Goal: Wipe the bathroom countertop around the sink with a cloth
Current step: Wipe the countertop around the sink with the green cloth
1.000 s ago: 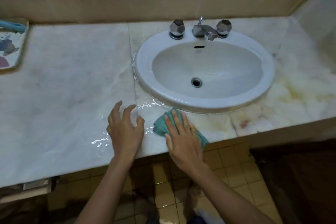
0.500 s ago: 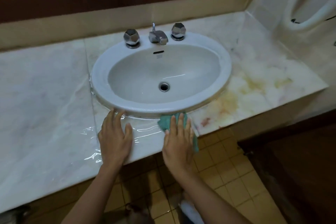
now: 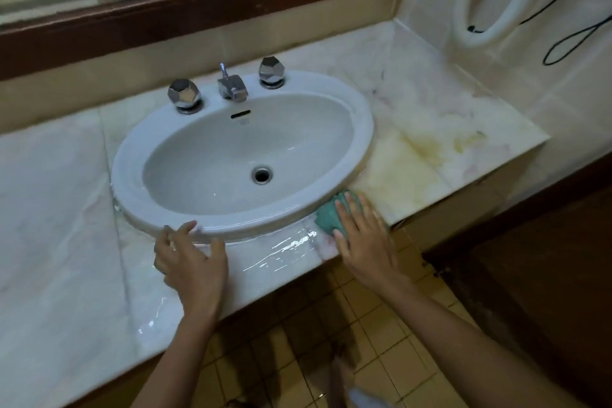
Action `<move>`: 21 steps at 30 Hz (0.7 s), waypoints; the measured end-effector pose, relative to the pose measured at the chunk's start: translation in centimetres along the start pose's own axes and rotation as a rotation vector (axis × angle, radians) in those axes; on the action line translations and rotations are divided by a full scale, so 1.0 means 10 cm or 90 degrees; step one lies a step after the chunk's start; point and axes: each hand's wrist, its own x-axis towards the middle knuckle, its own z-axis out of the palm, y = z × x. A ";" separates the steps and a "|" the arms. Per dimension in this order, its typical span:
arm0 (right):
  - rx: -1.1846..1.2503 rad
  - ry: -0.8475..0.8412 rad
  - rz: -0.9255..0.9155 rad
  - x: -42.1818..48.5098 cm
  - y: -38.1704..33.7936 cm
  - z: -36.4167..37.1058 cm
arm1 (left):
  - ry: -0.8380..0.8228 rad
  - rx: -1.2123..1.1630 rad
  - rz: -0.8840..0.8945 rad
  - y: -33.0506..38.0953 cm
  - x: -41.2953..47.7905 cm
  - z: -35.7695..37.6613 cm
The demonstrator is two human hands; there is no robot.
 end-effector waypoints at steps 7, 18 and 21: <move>0.013 0.001 0.072 0.55 0.65 -0.29 | -0.117 -0.019 0.283 0.97 -0.34 0.74; -0.001 0.026 0.045 0.36 1.39 -0.39 | -0.299 0.262 0.392 1.90 0.11 1.88; 0.008 0.019 0.115 0.58 1.76 -0.49 | -0.366 0.260 0.339 1.94 0.13 1.97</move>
